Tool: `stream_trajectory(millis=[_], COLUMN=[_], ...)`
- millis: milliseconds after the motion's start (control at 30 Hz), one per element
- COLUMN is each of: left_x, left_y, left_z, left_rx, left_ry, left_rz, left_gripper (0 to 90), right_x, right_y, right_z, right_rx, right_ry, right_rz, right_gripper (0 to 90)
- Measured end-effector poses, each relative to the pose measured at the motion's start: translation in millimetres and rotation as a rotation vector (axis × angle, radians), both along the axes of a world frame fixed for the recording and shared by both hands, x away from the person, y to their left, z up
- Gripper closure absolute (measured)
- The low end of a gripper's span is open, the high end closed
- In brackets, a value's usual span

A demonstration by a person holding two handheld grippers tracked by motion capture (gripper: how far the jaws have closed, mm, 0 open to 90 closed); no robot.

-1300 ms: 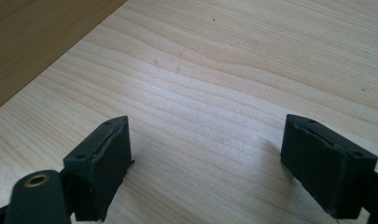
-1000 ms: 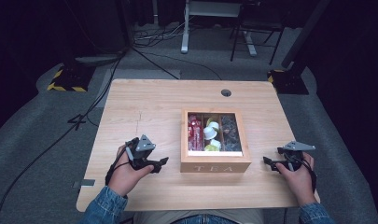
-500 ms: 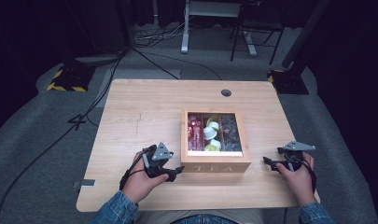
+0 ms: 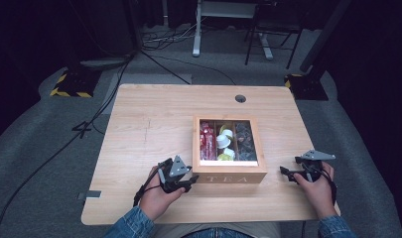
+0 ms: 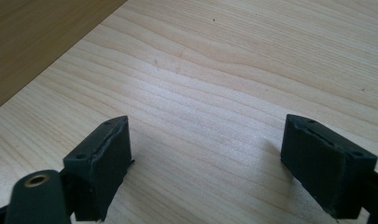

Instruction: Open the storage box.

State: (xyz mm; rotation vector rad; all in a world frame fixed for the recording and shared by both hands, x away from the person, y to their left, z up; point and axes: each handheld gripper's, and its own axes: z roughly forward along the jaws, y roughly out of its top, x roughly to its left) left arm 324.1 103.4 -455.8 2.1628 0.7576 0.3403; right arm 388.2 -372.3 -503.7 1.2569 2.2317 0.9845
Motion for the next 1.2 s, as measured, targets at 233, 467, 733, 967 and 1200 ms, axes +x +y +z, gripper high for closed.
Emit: stream_trajectory(millis=[233,467,733,967,1200], left_x=[-1.9,-4.1,-7.2,-8.8,-7.9], left_y=[2.4,2.5,1.0,0.6,1.7], left_z=[3.5,4.6,5.1,4.4,5.8], left_rx=[-0.005,0.01,0.039,0.054,0.034], left_ry=[-0.016,-0.027,-0.052,-0.071,-0.061], left_rz=[-0.004,-0.008,-0.008,-0.016,-0.014], left_gripper=[64.0,68.7,71.0,72.0,73.6], right_x=[0.0,0.0,-1.3,-5.4,-11.7], right_y=[0.0,0.0,0.5,1.8,7.2], right_z=[0.0,0.0,0.2,0.8,9.4], right_rx=[0.0,-0.001,-0.001,0.007,0.038], right_ry=[0.0,0.0,0.0,-0.008,-0.023], right_rz=[0.0,0.0,-0.002,0.025,0.063], right_gripper=[16.0,16.1,16.5,22.8,24.2])
